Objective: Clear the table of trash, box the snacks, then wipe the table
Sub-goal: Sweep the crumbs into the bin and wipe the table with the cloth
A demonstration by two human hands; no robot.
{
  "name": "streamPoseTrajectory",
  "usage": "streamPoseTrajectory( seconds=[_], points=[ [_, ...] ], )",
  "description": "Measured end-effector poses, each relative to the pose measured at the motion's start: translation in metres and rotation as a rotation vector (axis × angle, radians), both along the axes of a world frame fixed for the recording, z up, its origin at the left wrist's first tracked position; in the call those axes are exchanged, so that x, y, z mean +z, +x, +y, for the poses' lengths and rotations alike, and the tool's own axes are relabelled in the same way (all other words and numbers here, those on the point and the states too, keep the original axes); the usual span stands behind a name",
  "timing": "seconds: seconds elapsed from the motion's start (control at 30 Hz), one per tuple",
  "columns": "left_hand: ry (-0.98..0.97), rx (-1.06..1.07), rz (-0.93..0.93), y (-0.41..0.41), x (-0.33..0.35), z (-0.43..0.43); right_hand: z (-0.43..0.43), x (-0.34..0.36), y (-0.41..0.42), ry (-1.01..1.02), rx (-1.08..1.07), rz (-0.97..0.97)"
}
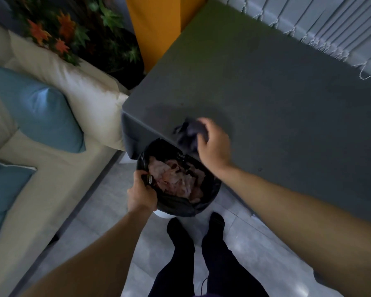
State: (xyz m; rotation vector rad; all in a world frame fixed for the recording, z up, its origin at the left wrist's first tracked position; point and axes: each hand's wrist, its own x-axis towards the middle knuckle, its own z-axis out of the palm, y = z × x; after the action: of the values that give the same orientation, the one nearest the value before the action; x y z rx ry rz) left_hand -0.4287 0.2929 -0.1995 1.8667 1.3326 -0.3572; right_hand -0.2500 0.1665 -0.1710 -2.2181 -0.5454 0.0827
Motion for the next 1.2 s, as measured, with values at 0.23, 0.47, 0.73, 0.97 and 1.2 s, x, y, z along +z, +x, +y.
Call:
streamPoseTrajectory(
  seconds=[0.23,0.47,0.73,0.97,1.2],
  points=[
    [0.005,0.053,-0.006,-0.001,0.008,0.009,0.028,-0.007,0.087,0.114,-0.595,0.212],
    [-0.017,0.04,-0.001,0.0,0.011,0.012,0.063,-0.019,0.069,-0.204,0.222,0.088],
    [-0.038,0.051,-0.006,0.001,0.01,0.008,0.014,-0.01,-0.001,-0.152,0.733,-0.129],
    [-0.071,0.056,-0.011,0.001,0.01,0.004,0.012,-0.017,-0.02,-0.378,0.692,-0.062],
    [-0.126,0.025,-0.004,-0.005,0.008,0.001,0.012,-0.003,-0.012,-0.214,0.598,-0.003]
  ],
)
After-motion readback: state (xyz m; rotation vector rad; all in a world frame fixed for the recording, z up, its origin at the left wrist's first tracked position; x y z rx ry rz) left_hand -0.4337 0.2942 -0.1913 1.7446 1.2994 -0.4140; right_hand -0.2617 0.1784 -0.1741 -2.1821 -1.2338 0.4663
